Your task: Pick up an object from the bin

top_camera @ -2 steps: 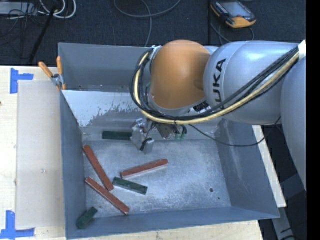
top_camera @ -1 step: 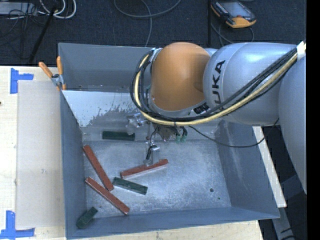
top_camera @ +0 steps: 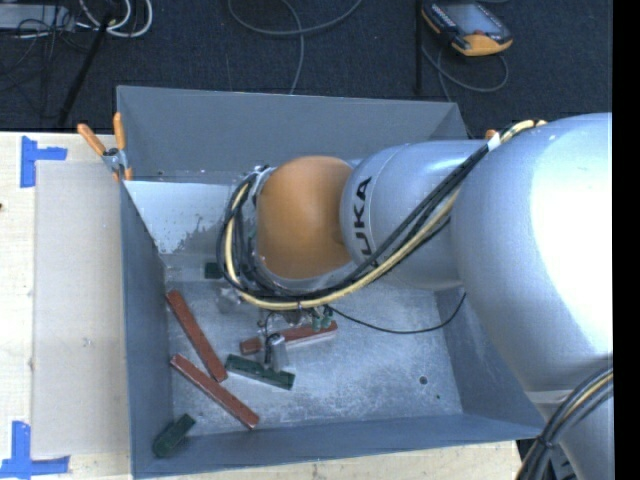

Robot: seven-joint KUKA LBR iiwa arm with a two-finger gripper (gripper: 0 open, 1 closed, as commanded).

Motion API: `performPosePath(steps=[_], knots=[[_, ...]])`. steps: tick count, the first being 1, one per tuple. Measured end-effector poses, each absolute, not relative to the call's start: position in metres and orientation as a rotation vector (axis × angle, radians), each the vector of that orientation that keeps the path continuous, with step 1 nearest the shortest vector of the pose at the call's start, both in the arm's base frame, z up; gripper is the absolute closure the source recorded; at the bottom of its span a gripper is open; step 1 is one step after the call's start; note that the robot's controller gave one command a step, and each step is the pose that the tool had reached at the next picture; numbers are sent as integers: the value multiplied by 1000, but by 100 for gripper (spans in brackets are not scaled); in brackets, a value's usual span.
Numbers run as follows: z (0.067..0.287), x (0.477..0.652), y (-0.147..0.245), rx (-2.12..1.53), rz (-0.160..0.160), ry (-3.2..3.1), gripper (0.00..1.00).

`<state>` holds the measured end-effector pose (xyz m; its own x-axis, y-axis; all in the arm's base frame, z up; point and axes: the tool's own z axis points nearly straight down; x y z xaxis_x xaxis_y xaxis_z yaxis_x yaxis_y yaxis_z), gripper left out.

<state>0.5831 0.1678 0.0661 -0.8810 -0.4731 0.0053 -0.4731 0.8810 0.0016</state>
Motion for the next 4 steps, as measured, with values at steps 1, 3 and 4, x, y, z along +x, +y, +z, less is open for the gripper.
performPosePath(steps=[1, 3, 4], knots=[[70, 585, 167, 758, -2, -3049, 100], [121, 613, 106, 851, -1, -3026, 0], [68, 578, 157, 749, -1, -3046, 0]])
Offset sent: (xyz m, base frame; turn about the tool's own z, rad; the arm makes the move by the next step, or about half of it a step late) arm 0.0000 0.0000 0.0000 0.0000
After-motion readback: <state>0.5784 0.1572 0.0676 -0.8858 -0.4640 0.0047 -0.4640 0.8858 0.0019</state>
